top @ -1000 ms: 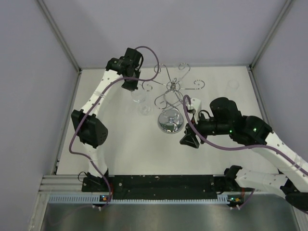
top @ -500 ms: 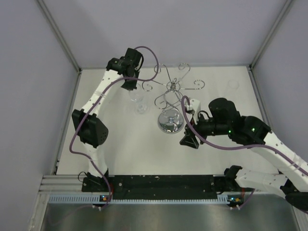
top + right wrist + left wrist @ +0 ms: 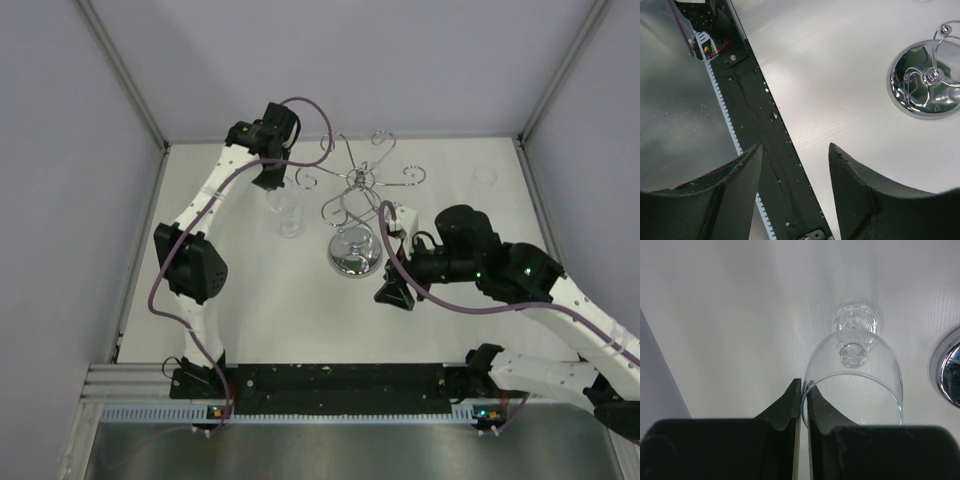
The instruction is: Take the wine glass off the wine glass rack
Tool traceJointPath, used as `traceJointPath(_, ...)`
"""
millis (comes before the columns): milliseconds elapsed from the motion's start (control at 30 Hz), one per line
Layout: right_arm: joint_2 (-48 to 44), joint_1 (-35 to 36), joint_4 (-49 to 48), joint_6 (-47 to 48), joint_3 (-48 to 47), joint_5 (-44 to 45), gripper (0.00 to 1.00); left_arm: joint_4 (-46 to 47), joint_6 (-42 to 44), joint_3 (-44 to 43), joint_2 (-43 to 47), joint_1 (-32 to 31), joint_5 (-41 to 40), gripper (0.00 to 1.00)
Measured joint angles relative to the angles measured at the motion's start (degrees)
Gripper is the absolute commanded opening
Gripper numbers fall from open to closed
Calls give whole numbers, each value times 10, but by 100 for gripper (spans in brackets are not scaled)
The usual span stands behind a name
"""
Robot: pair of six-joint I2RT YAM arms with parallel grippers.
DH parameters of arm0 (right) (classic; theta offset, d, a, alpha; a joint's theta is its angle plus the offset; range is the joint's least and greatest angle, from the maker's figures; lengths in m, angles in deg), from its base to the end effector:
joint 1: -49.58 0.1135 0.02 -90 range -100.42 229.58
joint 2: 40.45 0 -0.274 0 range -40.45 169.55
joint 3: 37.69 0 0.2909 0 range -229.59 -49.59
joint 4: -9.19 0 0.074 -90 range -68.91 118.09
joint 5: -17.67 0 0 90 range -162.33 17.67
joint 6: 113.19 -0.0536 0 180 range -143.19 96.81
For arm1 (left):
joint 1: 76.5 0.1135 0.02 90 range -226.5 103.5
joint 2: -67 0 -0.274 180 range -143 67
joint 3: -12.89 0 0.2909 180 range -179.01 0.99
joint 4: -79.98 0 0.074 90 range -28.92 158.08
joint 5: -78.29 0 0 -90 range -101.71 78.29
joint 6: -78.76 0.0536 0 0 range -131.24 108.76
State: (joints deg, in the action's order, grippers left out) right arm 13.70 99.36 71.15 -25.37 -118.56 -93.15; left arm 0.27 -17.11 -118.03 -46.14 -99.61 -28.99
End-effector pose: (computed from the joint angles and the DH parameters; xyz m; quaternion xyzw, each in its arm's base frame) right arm 0.1280 0.1808 0.3948 -0.4285 0.7656 0.3424 0.3363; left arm 0.4326 -0.1673 0.3438 0.1077 0.9538 0.0811 0.2686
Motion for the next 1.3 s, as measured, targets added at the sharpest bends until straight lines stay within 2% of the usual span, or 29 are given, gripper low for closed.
traceJointPath(567,-2,0,0,0,0,0,59,1,-5,21,0,-5,-8,18)
traceJointPath(900,-2,0,0,0,0,0,60,1,-7,21,0,-6,-12,34)
traceJointPath(1300,-2,0,-2,0,0,0,61,2,-10,21,0,-6,5,41)
